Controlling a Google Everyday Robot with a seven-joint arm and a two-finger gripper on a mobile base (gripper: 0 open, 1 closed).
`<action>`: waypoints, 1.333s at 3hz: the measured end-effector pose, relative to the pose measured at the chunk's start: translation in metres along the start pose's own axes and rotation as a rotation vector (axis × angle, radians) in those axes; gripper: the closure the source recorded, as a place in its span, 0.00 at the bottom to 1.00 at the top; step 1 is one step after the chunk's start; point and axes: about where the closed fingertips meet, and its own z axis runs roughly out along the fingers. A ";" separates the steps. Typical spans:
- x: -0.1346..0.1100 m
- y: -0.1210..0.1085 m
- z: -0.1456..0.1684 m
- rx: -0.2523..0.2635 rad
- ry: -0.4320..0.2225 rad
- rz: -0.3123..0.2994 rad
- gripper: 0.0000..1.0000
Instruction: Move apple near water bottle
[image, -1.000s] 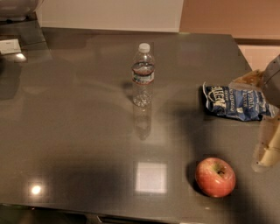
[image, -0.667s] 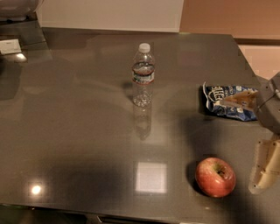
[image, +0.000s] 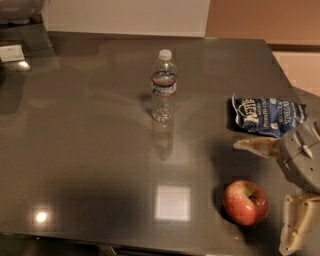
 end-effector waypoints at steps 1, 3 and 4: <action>-0.001 0.009 0.012 -0.024 -0.019 -0.036 0.00; 0.006 0.013 0.021 -0.047 -0.021 -0.045 0.41; 0.008 0.010 0.020 -0.055 -0.013 -0.026 0.65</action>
Offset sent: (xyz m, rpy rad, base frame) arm -0.0161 0.0021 -0.0308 0.0090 0.0300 0.0820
